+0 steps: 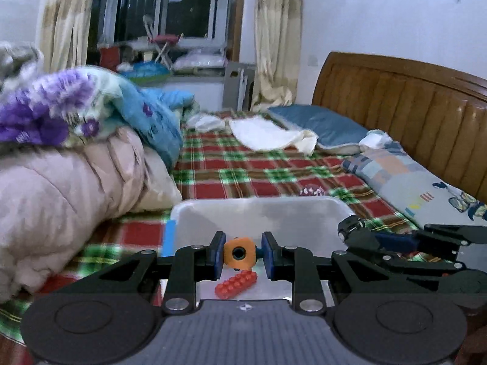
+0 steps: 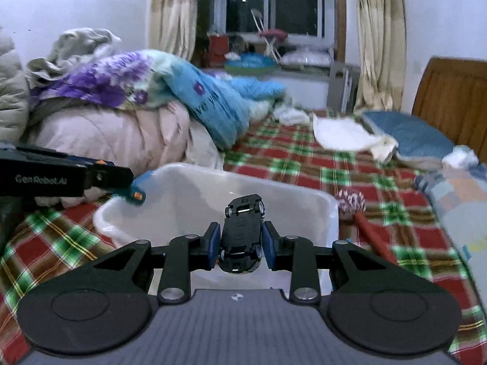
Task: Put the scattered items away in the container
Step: 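Carry the blue-orange toy with the left gripper while the right gripper carries a black car into the bin, then grasp the yellow block with the left gripper while the right gripper grasps the brown wooden cube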
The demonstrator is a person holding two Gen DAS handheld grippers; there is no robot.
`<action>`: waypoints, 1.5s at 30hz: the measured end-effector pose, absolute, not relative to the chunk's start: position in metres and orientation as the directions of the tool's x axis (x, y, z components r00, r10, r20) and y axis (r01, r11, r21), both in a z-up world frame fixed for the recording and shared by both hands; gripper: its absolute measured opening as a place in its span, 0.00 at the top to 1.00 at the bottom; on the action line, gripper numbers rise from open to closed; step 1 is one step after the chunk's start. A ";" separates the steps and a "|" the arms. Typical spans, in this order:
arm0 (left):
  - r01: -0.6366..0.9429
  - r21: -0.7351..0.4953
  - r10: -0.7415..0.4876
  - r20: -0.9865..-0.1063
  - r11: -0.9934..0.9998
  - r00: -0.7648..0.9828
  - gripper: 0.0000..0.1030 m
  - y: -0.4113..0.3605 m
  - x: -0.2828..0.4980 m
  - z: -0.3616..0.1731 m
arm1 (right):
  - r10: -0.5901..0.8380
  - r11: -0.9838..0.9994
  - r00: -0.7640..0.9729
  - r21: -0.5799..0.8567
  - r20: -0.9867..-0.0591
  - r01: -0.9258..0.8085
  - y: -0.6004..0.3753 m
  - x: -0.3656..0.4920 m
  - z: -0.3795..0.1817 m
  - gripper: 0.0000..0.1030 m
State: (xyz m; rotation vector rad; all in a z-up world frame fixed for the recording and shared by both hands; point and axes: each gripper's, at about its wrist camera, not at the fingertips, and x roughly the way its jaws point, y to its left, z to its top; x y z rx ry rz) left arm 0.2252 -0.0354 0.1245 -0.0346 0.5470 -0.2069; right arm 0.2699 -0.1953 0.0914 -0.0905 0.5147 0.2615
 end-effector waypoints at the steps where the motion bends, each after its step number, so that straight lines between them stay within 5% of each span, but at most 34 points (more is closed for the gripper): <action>1: 0.180 -0.089 -0.200 -0.524 0.980 0.828 0.72 -0.036 0.231 0.120 | 0.223 0.963 0.830 -0.018 -0.512 -0.270 -0.196 0.275 0.089 0.68; 6: 0.147 -0.088 -0.171 -0.572 0.985 0.802 0.72 -0.033 0.250 0.102 | 0.212 0.965 0.807 -0.014 -0.551 -0.263 -0.199 0.289 0.082 0.65; 9: 0.143 -0.061 -0.152 -0.584 0.988 0.797 0.62 -0.033 0.252 0.098 | 0.206 0.965 0.809 -0.026 -0.550 -0.263 -0.198 0.292 0.080 0.18; 10: 0.141 -0.059 -0.149 -0.584 0.988 0.798 0.58 -0.032 0.252 0.097 | 0.205 0.964 0.824 -0.035 -0.529 -0.263 -0.197 0.289 0.081 0.15; 22: 0.154 -0.051 -0.155 -0.587 0.987 0.795 0.35 -0.035 0.254 0.098 | 0.195 0.960 0.835 -0.075 -0.515 -0.270 -0.190 0.287 0.083 0.15; 29: 0.171 -0.069 -0.180 -0.555 0.983 0.812 0.35 -0.026 0.228 0.108 | 0.206 0.958 0.855 -0.080 -0.475 -0.275 -0.197 0.263 0.094 0.15; 34: 0.201 -0.053 -0.199 -0.524 0.978 0.828 0.33 -0.015 0.171 0.101 | 0.243 0.949 0.875 -0.084 -0.419 -0.304 -0.204 0.203 0.094 0.06; 45: 0.185 -0.084 -0.196 -0.634 0.979 0.748 0.33 -0.010 0.081 0.016 | 0.313 0.915 0.754 -0.029 -0.578 -0.403 -0.179 0.116 0.018 0.04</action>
